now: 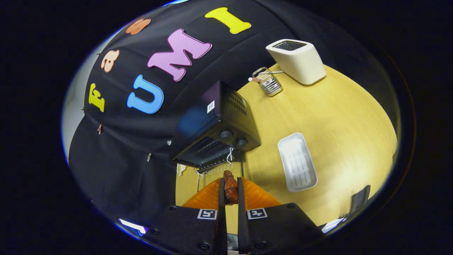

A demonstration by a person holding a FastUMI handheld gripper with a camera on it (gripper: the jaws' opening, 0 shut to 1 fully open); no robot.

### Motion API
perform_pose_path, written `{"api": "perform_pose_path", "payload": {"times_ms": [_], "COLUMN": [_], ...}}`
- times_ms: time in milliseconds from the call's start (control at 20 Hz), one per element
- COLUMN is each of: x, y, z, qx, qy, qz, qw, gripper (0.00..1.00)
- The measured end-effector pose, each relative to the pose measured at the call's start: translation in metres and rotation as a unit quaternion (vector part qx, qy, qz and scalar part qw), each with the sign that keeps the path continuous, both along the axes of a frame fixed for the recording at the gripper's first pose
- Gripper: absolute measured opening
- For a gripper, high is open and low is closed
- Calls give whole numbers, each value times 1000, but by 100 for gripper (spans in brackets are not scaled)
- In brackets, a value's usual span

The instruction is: Open the toaster oven, put the food inside, and close the toaster oven door.

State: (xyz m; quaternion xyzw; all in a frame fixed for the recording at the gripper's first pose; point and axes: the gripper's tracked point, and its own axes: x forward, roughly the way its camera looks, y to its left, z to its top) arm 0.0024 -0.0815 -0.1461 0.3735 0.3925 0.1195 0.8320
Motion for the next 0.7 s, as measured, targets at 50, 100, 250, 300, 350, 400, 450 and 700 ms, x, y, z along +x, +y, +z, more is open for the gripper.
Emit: {"api": "perform_pose_path", "payload": {"times_ms": [50, 100, 250, 300, 350, 400, 450, 700], "x": [-5, -10, -19, -21, -22, -20, -18, 2], "y": [9, 20, 49, 57, 67, 76, 86, 122], "z": [0, 0, 1, 1, 2, 1, 2, 14], "qx": [5, 8, 19, 21, 23, 26, 31, 74], "qy": [-1, -2, -4, -7, -10, -14, -17, -43], "qz": [-4, -8, -19, -21, -24, -26, -28, -62], "qw": [1000, 1000, 1000, 1000, 999, 999, 999, 994], "gripper": [16, 16, 16, 16, 16, 16, 16, 16]}}
